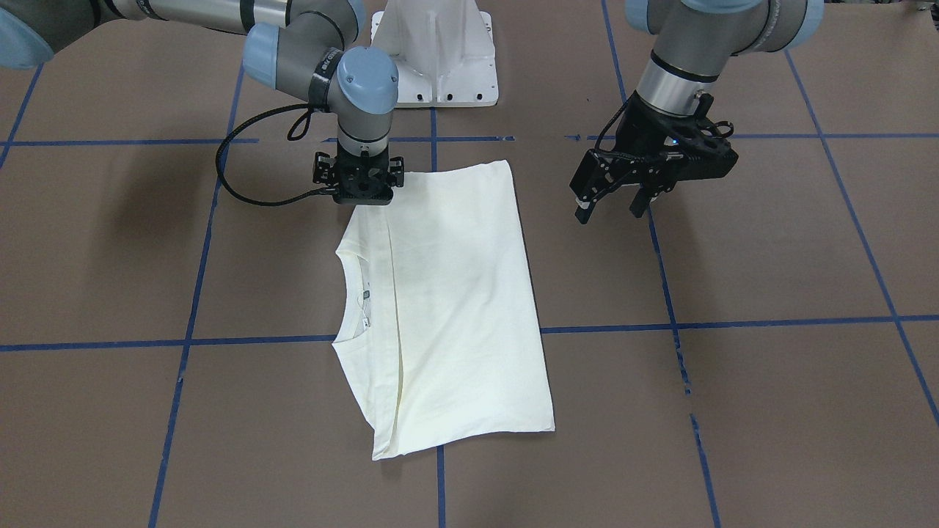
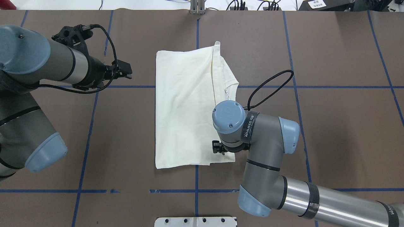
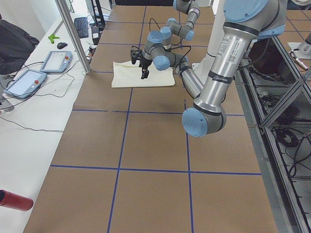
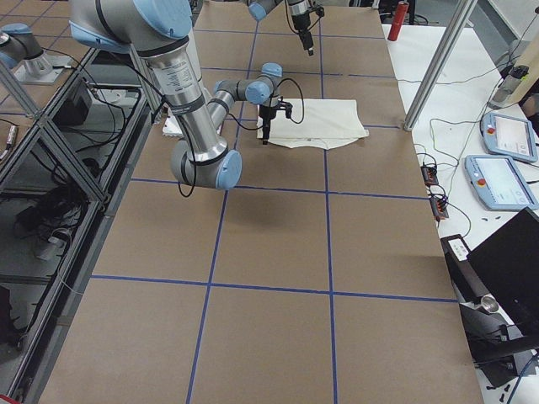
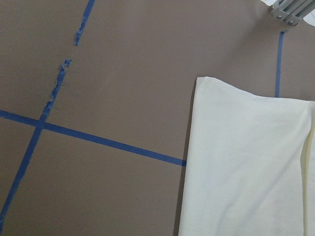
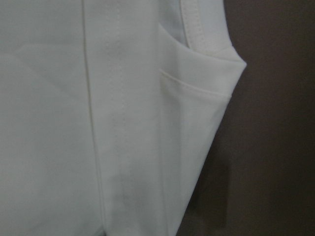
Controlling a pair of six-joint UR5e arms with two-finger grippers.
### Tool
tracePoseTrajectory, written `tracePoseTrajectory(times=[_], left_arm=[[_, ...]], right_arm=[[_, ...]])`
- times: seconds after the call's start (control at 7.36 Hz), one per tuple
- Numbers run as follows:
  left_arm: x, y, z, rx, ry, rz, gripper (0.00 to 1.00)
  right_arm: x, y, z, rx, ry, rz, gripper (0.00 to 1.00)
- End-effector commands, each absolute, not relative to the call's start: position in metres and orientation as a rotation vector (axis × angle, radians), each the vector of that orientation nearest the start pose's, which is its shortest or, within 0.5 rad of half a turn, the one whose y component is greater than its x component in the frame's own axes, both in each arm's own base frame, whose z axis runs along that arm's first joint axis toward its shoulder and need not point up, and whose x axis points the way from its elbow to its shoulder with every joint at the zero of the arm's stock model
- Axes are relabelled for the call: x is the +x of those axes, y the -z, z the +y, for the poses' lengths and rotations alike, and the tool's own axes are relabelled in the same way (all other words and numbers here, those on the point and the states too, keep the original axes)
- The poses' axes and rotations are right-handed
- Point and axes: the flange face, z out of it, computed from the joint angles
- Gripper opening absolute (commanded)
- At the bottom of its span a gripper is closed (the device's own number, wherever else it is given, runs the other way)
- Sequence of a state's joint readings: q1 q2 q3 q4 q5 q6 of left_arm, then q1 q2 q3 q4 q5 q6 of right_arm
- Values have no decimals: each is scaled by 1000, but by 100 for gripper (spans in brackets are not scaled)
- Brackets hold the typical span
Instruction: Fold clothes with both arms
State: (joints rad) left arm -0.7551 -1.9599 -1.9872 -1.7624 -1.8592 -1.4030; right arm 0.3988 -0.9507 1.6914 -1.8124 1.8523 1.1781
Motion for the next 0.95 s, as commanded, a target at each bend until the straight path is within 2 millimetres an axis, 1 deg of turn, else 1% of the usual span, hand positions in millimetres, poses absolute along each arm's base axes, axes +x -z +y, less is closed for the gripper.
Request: tracePoseTrajectory(times=[0.0, 0.27, 0.41, 0.54, 0.68, 0.82], left_arm=[[347, -242, -461, 196, 388, 1010, 100], [350, -241, -459, 189, 391, 1013, 100], [350, -241, -459, 189, 390, 1015, 100], [350, -241, -459, 189, 392, 1015, 100], [351, -241, -459, 188, 390, 1016, 100], [351, -242, -459, 188, 390, 1015, 100]], right_arm=[[-566, -287, -367, -68, 42, -532, 100], [-556, -289, -375, -74, 26, -508, 100], [-548, -298, -374, -78, 23, -496, 100], [-534, -313, -373, -76, 17, -483, 100], [-523, -304, -373, -63, 31, -504, 100], [-524, -288, -374, -53, 39, -530, 100]])
